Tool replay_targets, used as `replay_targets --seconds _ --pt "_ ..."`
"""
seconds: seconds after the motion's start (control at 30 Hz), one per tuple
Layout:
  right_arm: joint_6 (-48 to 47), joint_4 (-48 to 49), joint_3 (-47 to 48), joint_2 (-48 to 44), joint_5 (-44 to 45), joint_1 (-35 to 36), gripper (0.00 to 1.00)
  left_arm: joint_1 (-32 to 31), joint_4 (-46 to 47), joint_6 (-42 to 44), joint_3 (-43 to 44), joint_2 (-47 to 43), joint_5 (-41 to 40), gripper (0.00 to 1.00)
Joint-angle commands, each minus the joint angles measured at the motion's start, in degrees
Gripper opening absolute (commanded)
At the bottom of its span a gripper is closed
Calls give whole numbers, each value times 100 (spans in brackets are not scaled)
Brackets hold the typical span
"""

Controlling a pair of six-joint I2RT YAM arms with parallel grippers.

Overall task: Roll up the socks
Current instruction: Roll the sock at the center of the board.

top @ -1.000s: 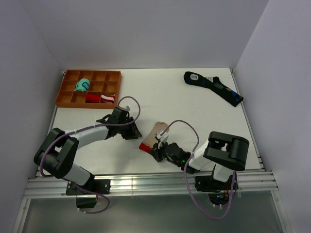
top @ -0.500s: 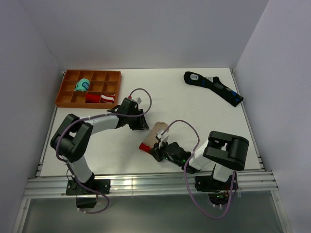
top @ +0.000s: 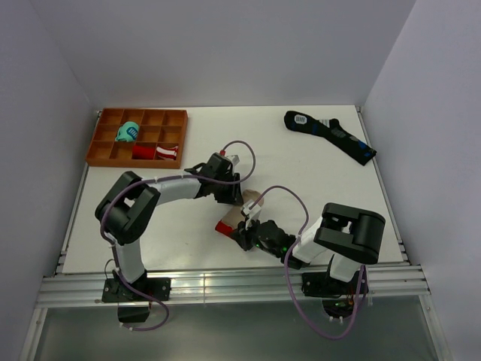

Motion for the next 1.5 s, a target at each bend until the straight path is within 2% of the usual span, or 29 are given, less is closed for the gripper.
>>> replay_targets --seconds 0.0,0.03,0.1,0.13,0.17,0.27,0.47,0.63,0.87,1.1,1.33,1.47 --pt "-46 -809 -108 161 -97 -18 10 -28 -317 214 148 257 -249 41" --pt "-46 -809 -108 161 -97 -18 10 -28 -309 196 139 283 -275 40" --pt "-54 -827 -108 152 -88 -18 10 -28 -326 143 139 371 -363 31" --pt "-46 -827 -108 152 -88 -18 10 -28 -344 108 165 467 -354 25" --pt "-54 -844 -108 144 -88 -18 10 -28 -370 30 174 512 -372 12" --pt "-54 -879 -99 117 -62 -18 10 -37 -318 -128 148 574 -512 0" --pt "-221 -1248 102 -111 -62 -26 10 182 15 -646 -475 65 -864 0" --pt "-564 -1757 480 -208 -404 -193 10 551 201 -999 -1116 -576 -1302 0" --pt "-784 -1828 753 -278 -1476 -869 10 990 429 -1447 -1768 -1149 -1751 0" --pt "-872 -2864 1439 -59 -1952 -914 10 1140 675 -1623 -1953 -1237 -1717 0" --pt "-784 -3998 2360 503 -2970 -1308 9 1140 719 -1658 -2049 -1202 -1778 0" --pt "-407 -4122 2450 706 -3969 -1757 9 1158 781 -1702 -2181 -1289 -1805 0"
